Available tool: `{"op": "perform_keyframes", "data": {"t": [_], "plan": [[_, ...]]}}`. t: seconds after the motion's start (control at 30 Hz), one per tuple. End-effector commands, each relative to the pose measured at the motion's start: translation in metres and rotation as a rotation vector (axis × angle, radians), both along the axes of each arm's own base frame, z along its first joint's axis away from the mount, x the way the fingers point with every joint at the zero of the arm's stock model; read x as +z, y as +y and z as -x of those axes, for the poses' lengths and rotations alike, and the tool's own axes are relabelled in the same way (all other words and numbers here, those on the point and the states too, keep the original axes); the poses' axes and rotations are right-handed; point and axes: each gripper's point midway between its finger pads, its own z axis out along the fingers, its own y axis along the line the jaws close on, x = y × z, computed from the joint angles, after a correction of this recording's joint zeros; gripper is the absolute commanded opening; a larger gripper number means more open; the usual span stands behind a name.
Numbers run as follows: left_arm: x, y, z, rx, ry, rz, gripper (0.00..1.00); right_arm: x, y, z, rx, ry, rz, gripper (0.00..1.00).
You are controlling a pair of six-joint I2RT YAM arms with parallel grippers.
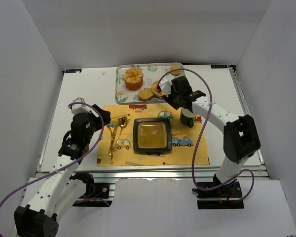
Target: Place the bread
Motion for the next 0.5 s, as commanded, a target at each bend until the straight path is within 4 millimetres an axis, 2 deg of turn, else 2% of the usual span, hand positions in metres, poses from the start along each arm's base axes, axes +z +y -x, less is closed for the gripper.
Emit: {"op": "perform_keyframes", "data": {"t": [0.0, 0.37, 0.47], "plan": [[0.006, 0.003, 0.001, 0.010, -0.018, -0.010, 0.84, 0.002, 0.004, -0.008, 0.002, -0.044, 0.001, 0.46], [0.007, 0.004, 0.002, 0.009, -0.018, -0.012, 0.84, -0.010, 0.003, -0.012, -0.017, -0.038, 0.030, 0.45], [0.007, 0.005, 0.003, 0.013, -0.018, -0.010, 0.84, -0.011, 0.002, -0.013, -0.022, -0.043, 0.035, 0.42]]}}
